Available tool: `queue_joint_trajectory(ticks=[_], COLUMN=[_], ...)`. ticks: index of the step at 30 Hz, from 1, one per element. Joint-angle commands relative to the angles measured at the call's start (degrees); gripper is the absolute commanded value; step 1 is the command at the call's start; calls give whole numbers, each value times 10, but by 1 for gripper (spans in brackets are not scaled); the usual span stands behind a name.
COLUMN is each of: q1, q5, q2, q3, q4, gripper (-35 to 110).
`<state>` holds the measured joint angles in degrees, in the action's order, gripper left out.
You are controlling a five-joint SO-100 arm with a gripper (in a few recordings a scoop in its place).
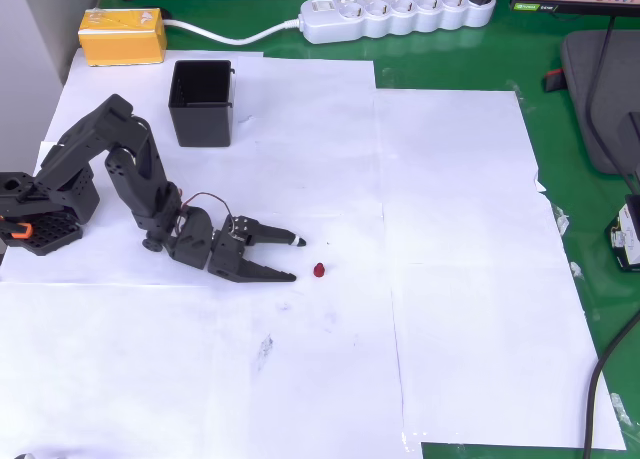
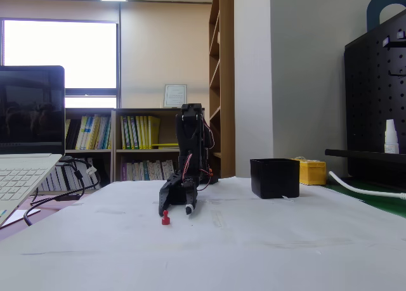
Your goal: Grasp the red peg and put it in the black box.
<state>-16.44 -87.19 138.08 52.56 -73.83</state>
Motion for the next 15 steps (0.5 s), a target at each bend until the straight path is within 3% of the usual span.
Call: queue_joint_trajectory(ticks=[1, 15], q1=[-3, -2], q5=[-4, 4], q2=[5, -9], q3=[32, 74], q4=[2, 94], gripper=[23, 23])
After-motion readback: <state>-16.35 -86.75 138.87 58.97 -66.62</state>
